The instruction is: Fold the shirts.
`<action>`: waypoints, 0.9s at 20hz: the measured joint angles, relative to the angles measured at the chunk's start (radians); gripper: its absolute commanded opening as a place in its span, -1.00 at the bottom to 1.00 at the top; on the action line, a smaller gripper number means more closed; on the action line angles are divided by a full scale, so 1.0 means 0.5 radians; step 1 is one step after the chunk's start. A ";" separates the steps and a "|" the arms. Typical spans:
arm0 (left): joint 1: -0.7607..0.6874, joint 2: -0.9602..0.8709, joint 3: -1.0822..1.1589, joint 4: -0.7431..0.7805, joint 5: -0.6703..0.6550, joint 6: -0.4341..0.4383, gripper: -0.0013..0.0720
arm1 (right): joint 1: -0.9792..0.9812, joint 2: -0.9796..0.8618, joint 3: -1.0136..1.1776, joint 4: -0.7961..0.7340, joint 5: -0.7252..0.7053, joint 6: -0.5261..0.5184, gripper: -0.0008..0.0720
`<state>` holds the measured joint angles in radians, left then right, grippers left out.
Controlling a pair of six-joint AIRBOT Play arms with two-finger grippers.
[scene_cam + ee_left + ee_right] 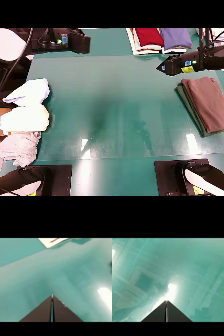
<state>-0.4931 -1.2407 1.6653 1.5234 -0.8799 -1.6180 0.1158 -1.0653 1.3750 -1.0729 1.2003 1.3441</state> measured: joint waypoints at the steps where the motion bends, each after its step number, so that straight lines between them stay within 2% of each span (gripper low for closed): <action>1: 0.071 -0.001 -0.008 0.130 -0.055 -0.043 -0.78 | 0.000 0.000 0.000 0.000 0.000 0.000 -0.93; 2: 0.156 -0.001 -0.028 0.234 -0.115 -0.078 0.12 | 0.000 0.000 0.000 0.000 0.001 0.001 -0.93; 3: 0.269 -0.001 -0.069 0.324 -0.166 -0.111 0.83 | 0.000 0.000 0.000 0.001 0.002 0.002 -0.93; 4: 0.385 -0.002 -0.127 0.395 -0.211 -0.140 0.89 | 0.000 0.000 0.000 0.001 0.004 0.002 -0.93; 8: 0.827 -0.003 -0.520 0.512 -0.259 -0.228 0.90 | 0.000 0.000 0.000 0.001 0.007 0.005 -0.93; 12: 1.093 -0.033 -0.970 0.528 -0.033 -0.259 0.89 | 0.000 0.000 0.000 0.001 0.007 0.005 -0.93; 15: 1.181 -0.117 -1.112 0.533 0.106 -0.267 0.89 | 0.000 0.000 0.000 0.001 0.006 0.005 -0.93; 16: 1.194 -0.146 -1.138 0.531 0.141 -0.269 0.76 | 0.000 0.000 0.000 0.001 0.006 0.005 -0.93; 18: 1.213 -0.181 -1.160 0.526 0.192 -0.270 -0.37 | 0.000 0.000 0.000 0.001 0.006 0.005 -0.93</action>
<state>0.1135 -1.3312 1.0851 1.7866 -0.7837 -1.7531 0.1158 -1.0653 1.3750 -1.0725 1.2034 1.3464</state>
